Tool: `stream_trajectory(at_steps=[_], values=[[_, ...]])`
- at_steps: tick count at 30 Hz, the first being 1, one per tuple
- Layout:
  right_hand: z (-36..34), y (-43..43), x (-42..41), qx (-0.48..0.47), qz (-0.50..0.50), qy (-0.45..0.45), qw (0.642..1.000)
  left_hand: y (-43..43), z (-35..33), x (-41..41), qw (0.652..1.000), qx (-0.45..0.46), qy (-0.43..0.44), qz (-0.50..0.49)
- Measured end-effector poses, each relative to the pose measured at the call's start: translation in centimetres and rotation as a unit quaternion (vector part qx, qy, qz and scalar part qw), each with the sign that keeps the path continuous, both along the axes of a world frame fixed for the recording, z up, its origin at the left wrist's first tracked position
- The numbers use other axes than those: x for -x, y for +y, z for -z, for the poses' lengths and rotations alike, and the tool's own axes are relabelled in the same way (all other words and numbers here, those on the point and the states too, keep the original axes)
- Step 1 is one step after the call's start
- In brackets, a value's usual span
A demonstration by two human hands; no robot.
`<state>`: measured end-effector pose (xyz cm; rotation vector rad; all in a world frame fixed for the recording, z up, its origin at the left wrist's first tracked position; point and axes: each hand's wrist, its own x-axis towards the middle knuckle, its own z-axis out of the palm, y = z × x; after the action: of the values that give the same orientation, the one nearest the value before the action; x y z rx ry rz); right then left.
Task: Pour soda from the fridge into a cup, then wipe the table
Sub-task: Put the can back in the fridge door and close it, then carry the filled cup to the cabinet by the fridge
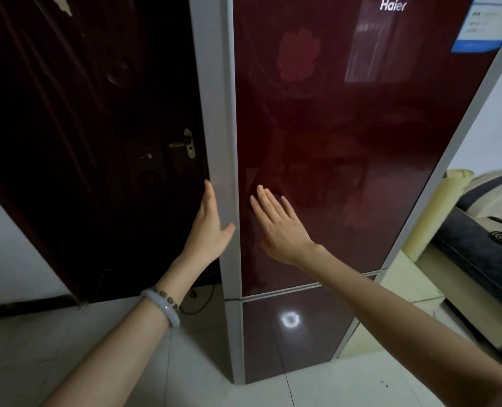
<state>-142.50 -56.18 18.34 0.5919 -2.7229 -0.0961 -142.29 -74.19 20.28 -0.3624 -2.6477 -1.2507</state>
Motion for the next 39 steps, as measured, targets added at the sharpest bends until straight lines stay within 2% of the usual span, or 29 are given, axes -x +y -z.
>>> stream_trajectory(at_steps=[5, 8, 12, 18, 24, 32, 39], values=[[-1.8, -0.4, -0.7, 0.124, -0.029, -0.09, 0.988, 0.3, 0.4, -2.1, 0.977, 0.195, 0.043, -0.079], [-3.6, 0.3, -1.9, 0.227, -0.034, -0.145, 0.962, 0.7, 0.7, -3.5, 0.964, 0.248, 0.086, -0.052], [-4.7, 2.8, -5.1, 0.252, -0.006, -0.129, 0.959, 2.5, 1.0, -4.5, 0.946, 0.291, 0.144, -0.015], [-3.3, 7.9, -11.7, 0.245, 0.099, -0.094, 0.96, 8.2, 1.3, -6.3, 0.949, 0.267, 0.15, 0.07], [-2.1, 13.2, -20.6, 0.256, 0.209, -0.038, 0.943, 14.9, 1.1, -11.8, 0.951, 0.205, 0.141, 0.183], [-1.0, 19.9, -35.5, 0.316, 0.35, -0.004, 0.882, 25.1, 1.7, -23.0, 0.918, 0.151, 0.1, 0.353], [-0.1, 24.8, -52.1, 0.343, 0.474, 0.034, 0.81, 33.6, 2.8, -36.3, 0.864, 0.146, 0.142, 0.461]])
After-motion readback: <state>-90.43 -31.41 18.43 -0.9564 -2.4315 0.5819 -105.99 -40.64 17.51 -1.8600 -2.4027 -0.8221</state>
